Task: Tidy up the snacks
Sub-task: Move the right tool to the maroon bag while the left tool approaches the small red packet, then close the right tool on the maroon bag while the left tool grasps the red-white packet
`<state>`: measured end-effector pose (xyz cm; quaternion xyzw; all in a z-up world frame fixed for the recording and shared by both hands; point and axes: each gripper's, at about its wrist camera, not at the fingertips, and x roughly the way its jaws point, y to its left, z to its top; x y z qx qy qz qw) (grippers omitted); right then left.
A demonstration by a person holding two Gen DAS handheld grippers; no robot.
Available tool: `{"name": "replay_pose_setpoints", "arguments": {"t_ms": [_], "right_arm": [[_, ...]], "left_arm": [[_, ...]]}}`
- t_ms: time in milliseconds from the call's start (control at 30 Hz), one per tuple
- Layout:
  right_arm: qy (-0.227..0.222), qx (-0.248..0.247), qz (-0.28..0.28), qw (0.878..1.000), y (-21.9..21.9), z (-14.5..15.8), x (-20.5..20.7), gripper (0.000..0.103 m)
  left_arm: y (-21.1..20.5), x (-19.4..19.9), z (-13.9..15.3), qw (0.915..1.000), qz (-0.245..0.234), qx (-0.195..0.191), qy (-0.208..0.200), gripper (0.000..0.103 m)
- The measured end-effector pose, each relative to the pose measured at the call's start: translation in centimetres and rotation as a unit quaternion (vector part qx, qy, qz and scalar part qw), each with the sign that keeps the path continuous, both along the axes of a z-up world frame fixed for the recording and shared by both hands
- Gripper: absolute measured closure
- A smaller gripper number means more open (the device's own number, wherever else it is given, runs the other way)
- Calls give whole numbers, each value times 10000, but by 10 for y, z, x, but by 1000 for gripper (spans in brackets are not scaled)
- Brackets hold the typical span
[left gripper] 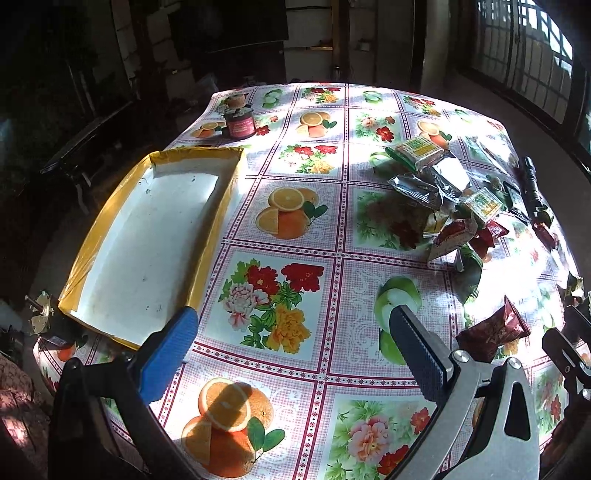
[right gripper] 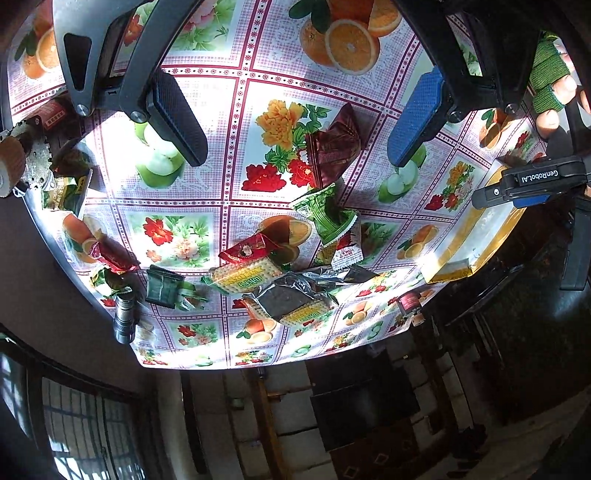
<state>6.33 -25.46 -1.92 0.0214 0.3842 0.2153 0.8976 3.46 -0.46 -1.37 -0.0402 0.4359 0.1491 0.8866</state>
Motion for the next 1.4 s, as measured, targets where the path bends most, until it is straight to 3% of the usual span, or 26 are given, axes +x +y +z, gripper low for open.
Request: {"name": "replay_pose_setpoints", "arguments": {"t_ms": [233,400,767,900,967,1067,1233,1300,1367,1400], "right_arm": [[33,-269,23,9996,8,-6,0,5],[113,-303,116,9994,9,-12,-1,5],[395,-436,535,9968,26,-29,10,6],[613,-439,725,9945,37,-38,19,13],[710,-417,786,9935,40,-41,24,27],[868,-341,800,9924,41,-46,31,38],[912,-225,799,9924,39,-47,37,40],[906,-212,811,9923,39,-47,39,41],[901,-205,829,9923,40,-47,39,50],[906,-189,837,9922,41,-48,40,53]], "left_arm": [[2,-1,2,9999,16,96,-49,0],[2,0,-5,9999,-71,-59,96,0],[-27,34,-18,9955,-746,-338,467,0],[-45,64,-18,9928,-1008,-421,501,0],[-55,81,-19,9908,-1143,-500,517,0],[-66,105,-22,9882,-1268,-622,598,0],[-83,133,-24,9830,-1488,-889,605,0],[-87,140,-27,9841,-1447,-842,592,9],[-87,144,-35,9833,-1434,-829,757,56],[-84,145,-39,9820,-1413,-915,856,67]]}}
